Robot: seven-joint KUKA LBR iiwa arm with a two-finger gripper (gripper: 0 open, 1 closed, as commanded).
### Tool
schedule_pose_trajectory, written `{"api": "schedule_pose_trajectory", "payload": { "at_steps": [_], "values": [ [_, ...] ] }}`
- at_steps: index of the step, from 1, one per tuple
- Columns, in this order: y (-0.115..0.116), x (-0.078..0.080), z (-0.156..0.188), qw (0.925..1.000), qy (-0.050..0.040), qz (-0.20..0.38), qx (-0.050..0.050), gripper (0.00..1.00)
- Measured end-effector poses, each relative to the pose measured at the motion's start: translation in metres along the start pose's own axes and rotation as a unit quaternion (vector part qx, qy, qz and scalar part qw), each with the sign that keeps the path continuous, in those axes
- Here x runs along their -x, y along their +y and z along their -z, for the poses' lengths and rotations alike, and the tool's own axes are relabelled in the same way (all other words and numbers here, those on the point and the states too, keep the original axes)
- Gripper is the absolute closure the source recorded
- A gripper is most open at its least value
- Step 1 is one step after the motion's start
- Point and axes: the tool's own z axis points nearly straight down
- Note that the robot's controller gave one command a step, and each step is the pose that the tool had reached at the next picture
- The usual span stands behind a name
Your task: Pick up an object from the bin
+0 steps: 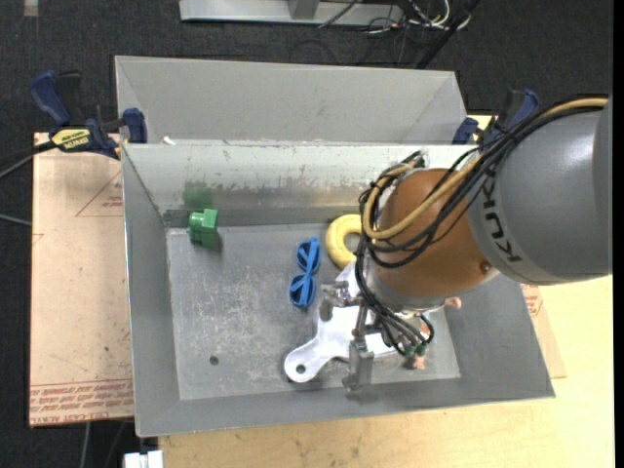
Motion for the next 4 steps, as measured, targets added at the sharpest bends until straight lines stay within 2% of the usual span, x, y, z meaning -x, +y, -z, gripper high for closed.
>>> {"api": "schedule_pose_trajectory", "payload": {
  "at_steps": [1,2,3,4],
  "values": [
    [0.007,0.0,-0.034,0.9999,-0.0003,0.012,0.0,0.0],
    [0.008,0.012,-0.017,0.9998,-0.0015,0.018,0.0,0.0],
    [0.009,0.005,-0.056,0.9997,-0.0061,0.024,0.001,0.0],
    [0.02,0.014,-0.054,0.9991,-0.0076,0.042,0.003,1.0]
  ]
}}
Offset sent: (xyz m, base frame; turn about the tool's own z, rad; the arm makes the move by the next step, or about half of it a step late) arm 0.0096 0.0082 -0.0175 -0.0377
